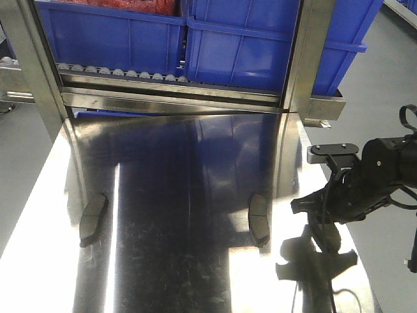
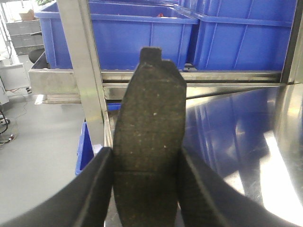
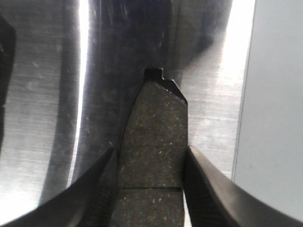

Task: Move and align brake pads A on conveyor
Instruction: 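Lift the brake pad with the right gripper off the table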

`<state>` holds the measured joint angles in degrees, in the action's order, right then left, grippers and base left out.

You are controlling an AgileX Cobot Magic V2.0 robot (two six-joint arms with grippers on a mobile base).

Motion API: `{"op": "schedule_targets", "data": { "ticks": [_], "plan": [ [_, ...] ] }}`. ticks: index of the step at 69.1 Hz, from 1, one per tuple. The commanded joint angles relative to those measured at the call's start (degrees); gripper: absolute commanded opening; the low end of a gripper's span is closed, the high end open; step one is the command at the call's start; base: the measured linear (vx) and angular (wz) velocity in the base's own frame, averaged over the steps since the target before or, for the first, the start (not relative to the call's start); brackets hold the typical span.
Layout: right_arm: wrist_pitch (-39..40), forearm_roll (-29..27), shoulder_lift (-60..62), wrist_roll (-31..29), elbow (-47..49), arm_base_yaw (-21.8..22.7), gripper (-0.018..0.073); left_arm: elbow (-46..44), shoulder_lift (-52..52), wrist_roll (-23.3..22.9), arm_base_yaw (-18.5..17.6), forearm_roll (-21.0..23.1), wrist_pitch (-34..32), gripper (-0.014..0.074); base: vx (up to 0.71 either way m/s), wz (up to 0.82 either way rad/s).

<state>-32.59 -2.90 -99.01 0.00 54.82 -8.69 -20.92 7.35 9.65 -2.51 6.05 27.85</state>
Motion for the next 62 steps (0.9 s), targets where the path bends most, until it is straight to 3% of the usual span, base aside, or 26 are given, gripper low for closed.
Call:
{"op": "schedule_targets", "data": {
  "ticks": [1, 49, 62],
  "plan": [
    [2.39, -0.01, 4.32, -1.12, 1.29, 0.06, 0.0077, -1.72, 0.56, -0.18, -0.44, 0.71, -5.75, 0.0041, 0.0, 0.0],
    [3.11, 1.47, 29.58, -2.73, 0.91, 0.06, 0.0077, -1.72, 0.56, -0.18, -0.44, 0.71, -5.75, 0.0041, 0.0, 0.0],
    [9.96, 1.61, 39.21, -2.98, -7.08, 0.06, 0.0077, -1.72, 0.56, -0.18, -0.44, 0.71, -5.75, 0.0041, 0.0, 0.0]
  ]
}}
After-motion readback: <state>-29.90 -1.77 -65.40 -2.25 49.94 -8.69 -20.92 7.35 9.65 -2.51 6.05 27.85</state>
